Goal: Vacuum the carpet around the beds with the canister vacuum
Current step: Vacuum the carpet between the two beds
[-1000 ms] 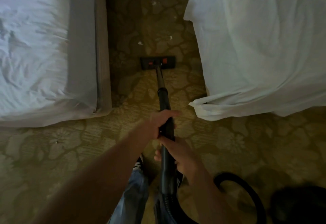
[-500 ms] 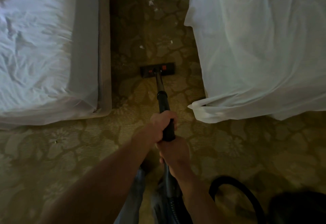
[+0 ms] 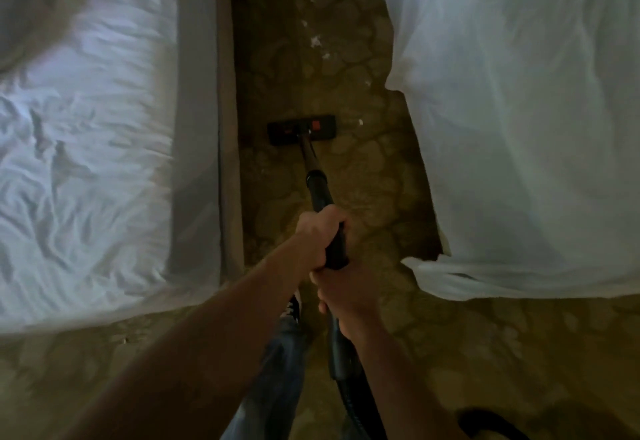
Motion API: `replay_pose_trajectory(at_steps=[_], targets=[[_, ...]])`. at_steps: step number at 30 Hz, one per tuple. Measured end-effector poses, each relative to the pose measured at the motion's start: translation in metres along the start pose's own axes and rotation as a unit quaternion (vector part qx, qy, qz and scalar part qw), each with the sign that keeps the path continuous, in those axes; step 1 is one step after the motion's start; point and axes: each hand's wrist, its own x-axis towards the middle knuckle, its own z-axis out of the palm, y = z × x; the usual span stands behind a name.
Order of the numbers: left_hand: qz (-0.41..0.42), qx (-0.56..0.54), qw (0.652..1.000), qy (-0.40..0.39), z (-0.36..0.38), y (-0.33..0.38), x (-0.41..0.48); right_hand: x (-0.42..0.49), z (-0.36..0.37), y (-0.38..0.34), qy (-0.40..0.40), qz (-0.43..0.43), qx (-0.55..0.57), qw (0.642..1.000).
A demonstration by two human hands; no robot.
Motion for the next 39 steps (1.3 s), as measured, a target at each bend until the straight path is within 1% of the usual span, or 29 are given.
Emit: replay_pose_trajectory(at_steps=[6, 11, 15, 20, 24, 27, 31, 34, 39], targets=[[-0.001, -0.004, 1.0, -0.016, -0.03, 0.063, 0.023, 0.032, 0.031, -0.061, 0.003, 0.017, -0.041, 0.999], [-0.006, -0.022, 0.999, -0.033, -0.033, 0.069, 0.01, 0.019, 0.028, -0.074, 0.02, 0.024, -0.059, 0.998], [-0.006, -0.039, 0.999, -0.032, -0.029, 0.058, -0.007, 0.002, 0.021, -0.067, 0.019, 0.039, -0.055, 0.998], [-0.003, -0.035, 0.999, -0.014, -0.022, 0.039, -0.012, -0.008, 0.011, -0.053, 0.004, 0.029, -0.041, 0.999], [0.005, -0.027, 0.999, -0.016, -0.009, 0.031, -0.012, -0.007, -0.001, -0.04, -0.011, 0.015, -0.021, 1.0], [0.014, -0.01, 1.0, -0.008, 0.008, 0.024, -0.02, -0.009, -0.015, -0.031, -0.024, 0.01, -0.014, 1.0], [0.011, 0.002, 1.0, -0.021, 0.037, 0.011, -0.027, -0.017, -0.046, -0.019, -0.013, 0.007, 0.004, 1.0], [0.007, -0.002, 1.0, -0.017, 0.06, -0.002, -0.031, -0.02, -0.071, -0.006, -0.007, 0.014, -0.01, 1.0], [0.004, 0.008, 0.999, -0.044, 0.102, -0.006, -0.034, -0.006, -0.107, 0.008, 0.015, 0.017, -0.029, 0.999]])
